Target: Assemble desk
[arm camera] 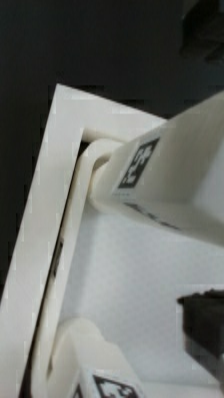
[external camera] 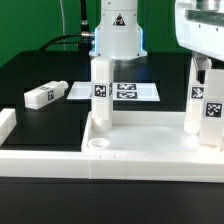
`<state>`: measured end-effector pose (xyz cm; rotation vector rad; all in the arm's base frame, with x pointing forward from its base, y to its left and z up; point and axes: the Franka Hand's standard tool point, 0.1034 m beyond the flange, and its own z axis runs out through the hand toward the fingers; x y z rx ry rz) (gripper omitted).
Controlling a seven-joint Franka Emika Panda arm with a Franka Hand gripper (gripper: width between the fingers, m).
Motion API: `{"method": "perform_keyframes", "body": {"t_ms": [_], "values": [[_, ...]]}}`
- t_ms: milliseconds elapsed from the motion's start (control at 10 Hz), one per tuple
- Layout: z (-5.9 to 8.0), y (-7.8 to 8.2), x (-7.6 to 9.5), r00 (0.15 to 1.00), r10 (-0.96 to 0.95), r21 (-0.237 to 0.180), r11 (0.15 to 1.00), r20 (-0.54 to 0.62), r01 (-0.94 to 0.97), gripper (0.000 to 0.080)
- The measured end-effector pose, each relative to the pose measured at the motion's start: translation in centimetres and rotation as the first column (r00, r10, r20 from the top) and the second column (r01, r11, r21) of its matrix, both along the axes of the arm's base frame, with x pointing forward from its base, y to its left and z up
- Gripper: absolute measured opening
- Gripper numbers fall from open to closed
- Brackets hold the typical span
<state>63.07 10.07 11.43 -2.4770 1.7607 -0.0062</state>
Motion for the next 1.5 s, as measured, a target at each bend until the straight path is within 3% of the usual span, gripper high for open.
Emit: {"method": "perform_keyframes", "body": {"t_ms": [400, 700, 1000, 1200, 1400, 1500], "values": [[-0.13, 0.06, -0.01, 0.949, 0.315, -0.056, 0.948, 0.005, -0.315, 0.0649], [0.02, -0.14, 0.24, 0.861, 0.508, -0.087, 0.858, 0.003, -0.506, 0.0649], [0.04, -0.48, 0.34, 0.741, 0.671, -0.114, 0.736, -0.008, -0.667, 0.0649], [0.05, -0.71, 0.38, 0.59, 0.807, -0.132, 0.582, -0.026, -0.802, 0.0649], [0.06, -0.77, 0.4, 0.553, 0.833, -0.134, 0.545, -0.028, -0.828, 0.0637], [0.06, -0.77, 0.4, 0.554, 0.832, -0.134, 0.546, -0.028, -0.827, 0.0464]]}}
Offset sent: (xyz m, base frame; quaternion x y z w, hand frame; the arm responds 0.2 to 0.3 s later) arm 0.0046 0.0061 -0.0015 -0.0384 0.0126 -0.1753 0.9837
